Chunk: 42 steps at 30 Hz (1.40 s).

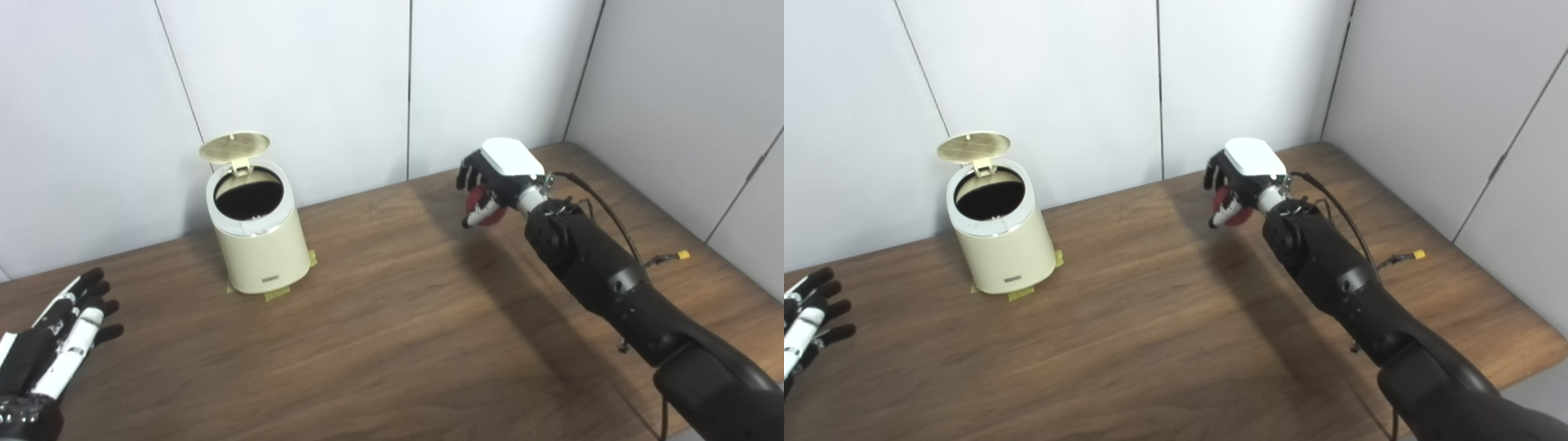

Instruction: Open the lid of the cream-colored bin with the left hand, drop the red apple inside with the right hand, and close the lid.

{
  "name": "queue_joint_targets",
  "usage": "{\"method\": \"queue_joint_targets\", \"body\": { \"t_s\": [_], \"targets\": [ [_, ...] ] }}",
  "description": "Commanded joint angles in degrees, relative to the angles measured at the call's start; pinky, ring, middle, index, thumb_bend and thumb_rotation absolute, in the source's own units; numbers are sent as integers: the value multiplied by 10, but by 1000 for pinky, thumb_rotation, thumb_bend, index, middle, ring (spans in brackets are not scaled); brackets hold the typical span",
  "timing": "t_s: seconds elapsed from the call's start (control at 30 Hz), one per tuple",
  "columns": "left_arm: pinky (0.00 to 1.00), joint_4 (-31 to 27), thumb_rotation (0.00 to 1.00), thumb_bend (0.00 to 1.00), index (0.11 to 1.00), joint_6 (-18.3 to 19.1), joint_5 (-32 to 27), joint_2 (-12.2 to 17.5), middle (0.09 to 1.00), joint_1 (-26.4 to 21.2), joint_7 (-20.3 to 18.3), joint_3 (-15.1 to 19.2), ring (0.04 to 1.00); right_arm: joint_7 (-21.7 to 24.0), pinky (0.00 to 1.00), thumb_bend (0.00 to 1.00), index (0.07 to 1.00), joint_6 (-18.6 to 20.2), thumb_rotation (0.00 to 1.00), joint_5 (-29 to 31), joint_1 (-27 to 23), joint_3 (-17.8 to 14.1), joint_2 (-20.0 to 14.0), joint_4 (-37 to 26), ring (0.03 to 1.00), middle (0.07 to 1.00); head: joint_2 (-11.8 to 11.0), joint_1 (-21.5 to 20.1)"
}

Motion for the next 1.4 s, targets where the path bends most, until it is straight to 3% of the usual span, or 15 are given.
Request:
{"method": "queue_joint_targets", "body": {
  "t_s": [0.0, 0.17, 0.27, 0.37, 0.47, 0.63, 0.77, 0.9, 1.03, 1.2, 1.37],
  "targets": [
    [821, -19, 530, 138, 939, -5, 4, 15, 942, -21, 12, 3, 895, -12, 383, 516, 515, -15, 0, 14, -18, -22, -8, -37, 383, 492, 0, 2],
    [848, -10, 534, 171, 934, -5, 10, 0, 954, -13, 6, 9, 917, -5, 357, 514, 496, -18, 0, 20, -25, -27, 11, -94, 369, 514, -3, 15],
    [849, -5, 500, 174, 921, -5, 24, -14, 951, -7, -4, 15, 924, 0, 404, 515, 483, -15, 0, 8, -37, -19, 28, -131, 372, 522, -6, 30],
    [847, -3, 507, 188, 918, -5, 37, -25, 944, -2, -20, 20, 928, 9, 330, 496, 501, -21, 0, 7, -53, -10, 55, -174, 381, 527, -10, 48],
    [874, 3, 524, 217, 917, -6, 56, -41, 947, 8, -47, 32, 940, 10, 415, 500, 484, -37, 0, 6, -68, -3, 80, -201, 391, 519, -16, 75],
    [798, 9, 531, 241, 890, -6, 107, -64, 922, 18, -75, 31, 904, 9, 313, 494, 495, -38, 0, -8, -100, 10, 140, -239, 388, 528, -27, 122],
    [773, 15, 525, 273, 871, -6, 138, -91, 886, 29, -90, 37, 869, 14, 284, 491, 506, -48, 0, -9, -124, 21, 178, -236, 392, 542, -39, 167],
    [758, 18, 577, 316, 862, -5, 160, -110, 896, 33, -92, 32, 860, 15, 320, 496, 499, -63, 0, 1, -142, 30, 208, -217, 397, 527, -51, 204],
    [761, 23, 605, 304, 868, -5, 182, -123, 913, 38, -100, 31, 864, -3, 287, 492, 514, -84, 0, -2, -155, 33, 228, -173, 396, 533, -59, 222],
    [750, 26, 615, 307, 871, -5, 207, -137, 912, 43, -117, 36, 856, -19, 337, 495, 524, -94, 0, 4, -169, 33, 251, -121, 391, 523, -73, 241],
    [740, 27, 639, 316, 870, -5, 227, -150, 898, 45, -126, 42, 844, -36, 317, 496, 513, -109, 0, 8, -179, 34, 266, -71, 393, 510, -83, 254]
  ]
}}
